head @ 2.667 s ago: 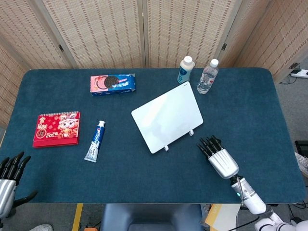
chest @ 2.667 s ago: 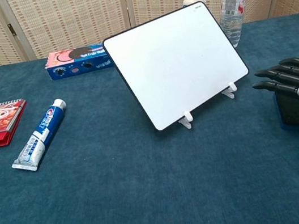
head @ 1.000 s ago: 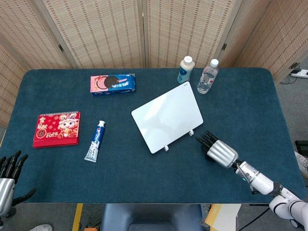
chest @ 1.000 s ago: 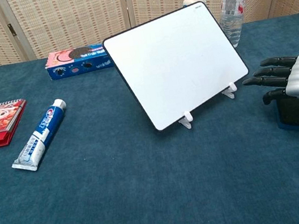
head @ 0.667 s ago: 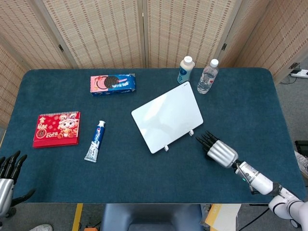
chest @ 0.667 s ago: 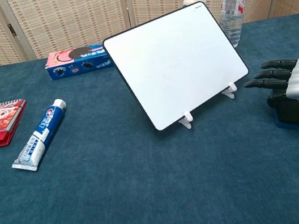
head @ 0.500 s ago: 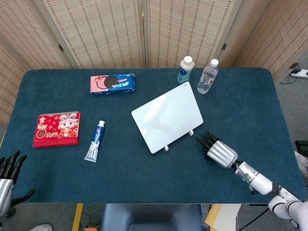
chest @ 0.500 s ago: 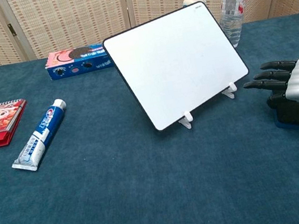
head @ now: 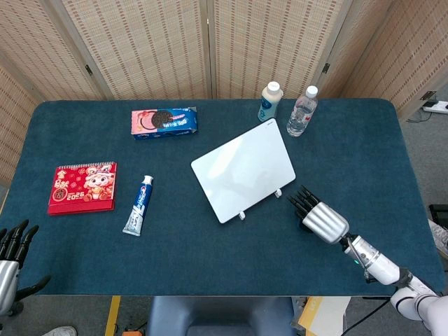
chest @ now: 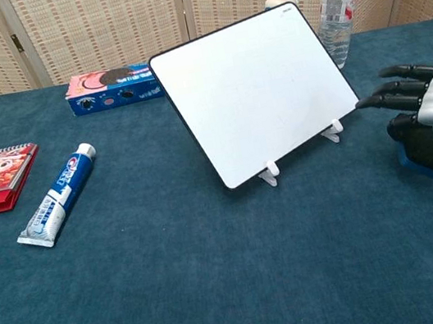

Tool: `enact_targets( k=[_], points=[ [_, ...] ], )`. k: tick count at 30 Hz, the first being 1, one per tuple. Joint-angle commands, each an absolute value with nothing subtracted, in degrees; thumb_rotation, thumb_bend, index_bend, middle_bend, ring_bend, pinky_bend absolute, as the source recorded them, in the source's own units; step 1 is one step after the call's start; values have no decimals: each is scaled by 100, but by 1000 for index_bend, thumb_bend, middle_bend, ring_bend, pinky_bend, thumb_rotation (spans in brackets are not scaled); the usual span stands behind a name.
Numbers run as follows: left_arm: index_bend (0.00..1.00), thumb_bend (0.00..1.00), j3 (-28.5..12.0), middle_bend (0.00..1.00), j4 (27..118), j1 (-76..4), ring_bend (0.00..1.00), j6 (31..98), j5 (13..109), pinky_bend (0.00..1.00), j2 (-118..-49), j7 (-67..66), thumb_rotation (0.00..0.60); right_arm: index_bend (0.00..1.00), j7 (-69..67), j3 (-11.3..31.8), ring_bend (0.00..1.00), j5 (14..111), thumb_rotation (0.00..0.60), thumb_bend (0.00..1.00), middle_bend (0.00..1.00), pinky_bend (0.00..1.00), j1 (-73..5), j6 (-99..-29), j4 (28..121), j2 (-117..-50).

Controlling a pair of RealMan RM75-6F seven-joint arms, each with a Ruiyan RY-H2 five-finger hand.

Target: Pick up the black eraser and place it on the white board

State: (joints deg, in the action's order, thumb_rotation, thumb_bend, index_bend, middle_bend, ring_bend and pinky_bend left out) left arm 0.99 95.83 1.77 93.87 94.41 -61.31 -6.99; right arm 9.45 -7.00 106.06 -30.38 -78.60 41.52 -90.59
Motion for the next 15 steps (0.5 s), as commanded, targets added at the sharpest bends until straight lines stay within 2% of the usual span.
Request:
enact_targets(
  k=[1,7,11,15],
  points=[
    [0,71,96,30,9581,180,103,9398,9446,85,-6129,-689,600,710,865,-399,119,10417,600,243,119,36,-2863,-8477,4070,-9224],
    [0,71,104,30,9584,160,103,9342,9445,85,-6144,-730,600,726,1183,179,129,10043,600,244,139,36,-2881,-9026,3672,-9912],
    [0,71,115,30,9591,153,103,9317,9451,85,-6149,-751,600,726,1394,528,145,9824,600,243,149,37,-3109,-9161,3261,-10586],
    [0,71,134,30,9595,150,103,9311,9480,85,-6123,-701,600,726,1437,679,148,9719,600,244,150,37,-3406,-9105,2776,-11203]
  ],
)
